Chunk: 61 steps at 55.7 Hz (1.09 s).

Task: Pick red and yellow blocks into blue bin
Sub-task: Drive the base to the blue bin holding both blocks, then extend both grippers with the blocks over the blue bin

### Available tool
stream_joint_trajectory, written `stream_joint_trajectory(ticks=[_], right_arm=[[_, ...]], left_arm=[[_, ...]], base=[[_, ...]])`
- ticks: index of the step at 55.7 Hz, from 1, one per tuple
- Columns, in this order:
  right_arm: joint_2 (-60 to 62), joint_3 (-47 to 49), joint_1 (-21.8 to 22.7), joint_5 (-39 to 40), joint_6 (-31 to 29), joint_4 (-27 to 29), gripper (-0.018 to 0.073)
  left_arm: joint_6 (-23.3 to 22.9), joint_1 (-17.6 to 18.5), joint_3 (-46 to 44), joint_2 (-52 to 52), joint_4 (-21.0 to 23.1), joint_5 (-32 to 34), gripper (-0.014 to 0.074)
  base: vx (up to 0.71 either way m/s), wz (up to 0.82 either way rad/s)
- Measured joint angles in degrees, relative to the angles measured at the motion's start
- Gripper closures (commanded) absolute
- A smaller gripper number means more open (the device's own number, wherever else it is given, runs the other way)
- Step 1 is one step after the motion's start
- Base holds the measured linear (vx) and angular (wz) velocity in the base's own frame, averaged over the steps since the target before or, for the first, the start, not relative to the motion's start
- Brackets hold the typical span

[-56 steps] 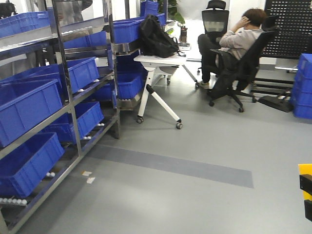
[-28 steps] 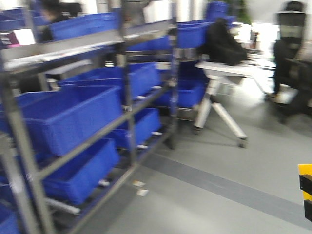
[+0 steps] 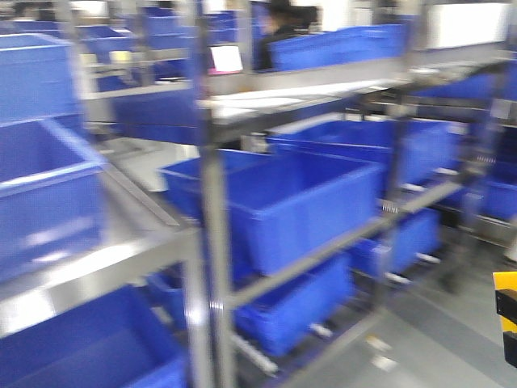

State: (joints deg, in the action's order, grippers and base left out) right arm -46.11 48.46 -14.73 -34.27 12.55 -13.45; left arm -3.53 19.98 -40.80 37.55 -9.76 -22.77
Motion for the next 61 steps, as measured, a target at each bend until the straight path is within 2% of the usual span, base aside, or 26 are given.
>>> stream_joint_trajectory(ticks=[33, 61], right_arm=[[0.0, 0.0, 0.0, 0.0, 0.0, 0.0, 0.0568], [0.0, 0.0, 0.0, 0.0, 0.0, 0.0, 0.0568]], left_arm=[[0.0, 0.0, 0.0, 0.0, 0.0, 0.0, 0.0594], [0.0, 0.0, 0.0, 0.0, 0.0, 0.0, 0.0594]], base=[[0.22, 0.56], [0.19, 0.31]])
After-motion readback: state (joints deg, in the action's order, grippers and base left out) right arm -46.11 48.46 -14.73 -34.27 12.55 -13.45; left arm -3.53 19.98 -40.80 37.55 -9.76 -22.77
